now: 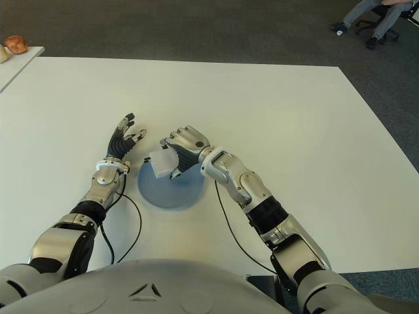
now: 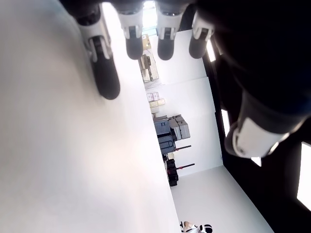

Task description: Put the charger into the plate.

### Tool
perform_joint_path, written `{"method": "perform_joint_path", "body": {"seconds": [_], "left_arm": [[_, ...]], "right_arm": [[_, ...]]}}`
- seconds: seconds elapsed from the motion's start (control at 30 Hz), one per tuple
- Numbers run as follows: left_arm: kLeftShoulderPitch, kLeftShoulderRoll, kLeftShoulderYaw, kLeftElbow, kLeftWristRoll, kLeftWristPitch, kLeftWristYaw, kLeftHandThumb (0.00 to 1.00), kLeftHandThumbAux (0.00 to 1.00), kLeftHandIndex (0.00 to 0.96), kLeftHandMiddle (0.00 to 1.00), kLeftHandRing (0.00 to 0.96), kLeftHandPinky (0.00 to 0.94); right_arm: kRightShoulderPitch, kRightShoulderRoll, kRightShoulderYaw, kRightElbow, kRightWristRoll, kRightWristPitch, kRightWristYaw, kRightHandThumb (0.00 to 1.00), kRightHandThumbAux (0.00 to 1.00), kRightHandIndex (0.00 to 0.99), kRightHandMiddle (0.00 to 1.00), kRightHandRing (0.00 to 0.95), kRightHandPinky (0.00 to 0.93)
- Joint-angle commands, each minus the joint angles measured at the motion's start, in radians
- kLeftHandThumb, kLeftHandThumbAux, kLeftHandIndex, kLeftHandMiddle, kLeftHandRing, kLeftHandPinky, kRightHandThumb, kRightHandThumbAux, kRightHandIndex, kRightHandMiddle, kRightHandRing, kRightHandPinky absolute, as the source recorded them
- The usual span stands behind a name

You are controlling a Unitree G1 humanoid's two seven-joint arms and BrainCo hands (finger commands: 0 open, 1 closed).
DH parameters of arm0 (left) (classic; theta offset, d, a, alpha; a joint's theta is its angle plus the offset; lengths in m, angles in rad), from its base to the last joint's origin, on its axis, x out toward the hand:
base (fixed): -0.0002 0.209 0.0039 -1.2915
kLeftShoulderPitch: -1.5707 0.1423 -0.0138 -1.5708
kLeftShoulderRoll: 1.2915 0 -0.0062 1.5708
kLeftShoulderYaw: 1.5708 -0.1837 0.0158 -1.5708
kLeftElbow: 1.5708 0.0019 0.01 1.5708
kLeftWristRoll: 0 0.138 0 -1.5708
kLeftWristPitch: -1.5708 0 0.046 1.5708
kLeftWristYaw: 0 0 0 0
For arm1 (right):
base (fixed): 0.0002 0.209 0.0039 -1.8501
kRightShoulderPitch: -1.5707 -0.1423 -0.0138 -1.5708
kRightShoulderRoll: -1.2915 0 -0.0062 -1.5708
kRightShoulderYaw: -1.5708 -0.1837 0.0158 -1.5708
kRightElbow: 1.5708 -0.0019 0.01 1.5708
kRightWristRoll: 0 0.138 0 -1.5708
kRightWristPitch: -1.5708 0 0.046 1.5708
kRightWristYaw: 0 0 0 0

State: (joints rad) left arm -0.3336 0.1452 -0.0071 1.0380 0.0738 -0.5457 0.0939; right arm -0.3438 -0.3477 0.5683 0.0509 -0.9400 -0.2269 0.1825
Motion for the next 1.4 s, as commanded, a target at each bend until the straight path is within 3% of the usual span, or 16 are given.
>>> {"method": "perform_joint_path", "body": {"seconds": [0.03, 0.17, 0.3, 0.37, 0.43, 0.47, 0.5, 0.53, 0.57, 0.67, 0.97, 1.4], "left_arm": [[0.077, -0.031, -0.018, 0.063, 0.011, 0.089, -0.049, 0.000, 0.630, 0.019, 0.053, 0.034, 0.015], [0.078, -0.029, -0.019, 0.064, 0.011, 0.087, -0.050, 0.000, 0.622, 0.019, 0.053, 0.034, 0.013], [0.080, -0.026, -0.022, 0.063, 0.016, 0.083, -0.044, 0.000, 0.616, 0.020, 0.054, 0.035, 0.018], [0.083, -0.025, -0.026, 0.060, 0.023, 0.080, -0.034, 0.000, 0.623, 0.028, 0.062, 0.046, 0.043], [0.083, -0.023, -0.028, 0.062, 0.028, 0.078, -0.027, 0.000, 0.632, 0.033, 0.070, 0.054, 0.054], [0.083, -0.022, -0.029, 0.062, 0.029, 0.078, -0.024, 0.000, 0.641, 0.034, 0.076, 0.059, 0.058], [0.083, -0.021, -0.031, 0.064, 0.032, 0.076, -0.020, 0.000, 0.644, 0.035, 0.077, 0.061, 0.060], [0.083, -0.021, -0.033, 0.064, 0.033, 0.075, -0.017, 0.000, 0.654, 0.035, 0.081, 0.065, 0.062], [0.083, -0.021, -0.033, 0.065, 0.034, 0.074, -0.015, 0.000, 0.660, 0.035, 0.083, 0.067, 0.064], [0.081, -0.020, -0.034, 0.069, 0.034, 0.072, -0.013, 0.000, 0.668, 0.033, 0.084, 0.070, 0.066], [0.080, -0.021, -0.040, 0.076, 0.041, 0.062, 0.007, 0.000, 0.665, 0.025, 0.077, 0.061, 0.055], [0.088, -0.019, -0.045, 0.065, 0.053, 0.057, 0.025, 0.000, 0.653, 0.037, 0.073, 0.060, 0.051]], "right_arm": [[0.015, 0.001, -0.007, 0.012, 0.012, 0.006, -0.013, 0.727, 0.710, 0.442, 0.827, 0.836, 0.857], [0.018, 0.003, -0.014, 0.016, 0.026, 0.004, -0.019, 0.728, 0.710, 0.442, 0.832, 0.840, 0.857], [0.020, -0.009, -0.018, 0.005, 0.036, 0.001, -0.003, 0.713, 0.709, 0.435, 0.796, 0.782, 0.766], [0.021, -0.025, -0.019, -0.017, 0.037, 0.004, 0.026, 0.518, 0.539, 0.332, 0.631, 0.640, 0.625], [0.018, -0.037, -0.015, -0.032, 0.032, 0.007, 0.056, 0.414, 0.446, 0.186, 0.451, 0.473, 0.470], [0.016, -0.042, -0.013, -0.038, 0.030, 0.007, 0.068, 0.360, 0.385, 0.119, 0.306, 0.331, 0.346], [0.009, -0.051, -0.007, -0.040, 0.024, -0.001, 0.079, 0.341, 0.363, 0.095, 0.254, 0.280, 0.302], [0.005, -0.057, -0.003, -0.042, 0.020, -0.006, 0.088, 0.310, 0.317, 0.060, 0.162, 0.179, 0.193], [0.002, -0.060, -0.002, -0.043, 0.018, -0.010, 0.092, 0.290, 0.287, 0.038, 0.104, 0.114, 0.123], [-0.002, -0.067, 0.002, -0.043, 0.012, -0.017, 0.096, 0.262, 0.246, 0.012, 0.033, 0.037, 0.040], [-0.017, -0.088, -0.016, -0.019, 0.038, -0.101, 0.021, 0.200, 0.192, 0.000, 0.001, 0.001, 0.001], [-0.014, -0.089, -0.040, -0.009, 0.067, -0.140, -0.005, 0.219, 0.145, 0.000, 0.000, 0.000, 0.000]]}}
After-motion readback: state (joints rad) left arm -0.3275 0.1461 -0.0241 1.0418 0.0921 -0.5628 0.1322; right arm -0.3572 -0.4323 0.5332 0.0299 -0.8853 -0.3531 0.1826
